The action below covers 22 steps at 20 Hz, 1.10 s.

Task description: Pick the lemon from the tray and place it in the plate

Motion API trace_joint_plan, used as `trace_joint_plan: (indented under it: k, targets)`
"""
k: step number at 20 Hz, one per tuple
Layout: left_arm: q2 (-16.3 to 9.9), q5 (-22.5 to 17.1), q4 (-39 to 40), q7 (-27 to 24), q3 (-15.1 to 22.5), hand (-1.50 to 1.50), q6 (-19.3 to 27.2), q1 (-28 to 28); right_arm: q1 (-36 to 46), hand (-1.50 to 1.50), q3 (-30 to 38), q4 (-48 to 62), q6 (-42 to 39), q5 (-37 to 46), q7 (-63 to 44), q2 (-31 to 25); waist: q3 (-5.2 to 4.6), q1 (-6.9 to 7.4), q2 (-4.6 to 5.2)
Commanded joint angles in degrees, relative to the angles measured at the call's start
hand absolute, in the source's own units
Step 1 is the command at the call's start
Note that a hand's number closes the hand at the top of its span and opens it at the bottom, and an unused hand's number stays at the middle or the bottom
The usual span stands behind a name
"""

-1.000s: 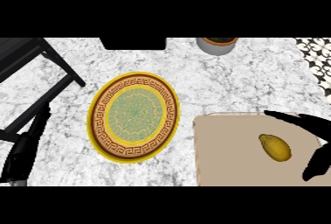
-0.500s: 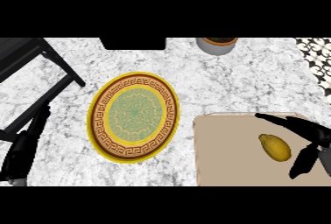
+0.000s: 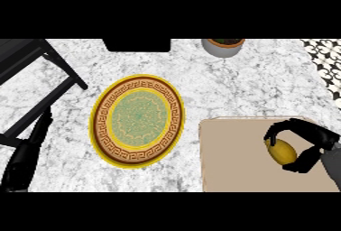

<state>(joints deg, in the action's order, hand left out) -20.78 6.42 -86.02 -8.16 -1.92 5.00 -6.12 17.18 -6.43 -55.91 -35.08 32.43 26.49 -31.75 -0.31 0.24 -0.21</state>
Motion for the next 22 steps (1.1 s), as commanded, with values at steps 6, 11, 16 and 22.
trace_joint_plan:
  k: [6, 11, 16, 22]
  targets:
    - [1.3, 1.3, 0.6, 0.8, 1.6, 0.0, -0.8, 2.8, 16.2, 1.5, 0.0, 5.1, 17.9, 12.5, -20.7, 7.5, 0.32, 2.24, 0.62]
    - [1.2, 1.3, -0.1, 1.2, 0.7, 0.0, -1.2, 2.1, 21.1, 1.5, 0.4, 18.2, 29.5, 18.1, -19.3, 10.3, 0.42, 1.95, 0.8]
    - [-1.0, -1.1, 0.2, 2.6, -2.4, 0.0, -3.6, 3.4, 21.7, 1.5, 3.4, 14.7, 39.8, 18.1, -20.2, 11.3, 0.37, 0.75, 0.35]
    - [0.4, 0.7, 1.9, -0.4, -2.5, 0.0, -1.8, 0.5, 22.3, 1.5, 7.2, 4.5, 42.5, 14.7, -15.4, 7.5, 0.29, -0.5, -0.03]
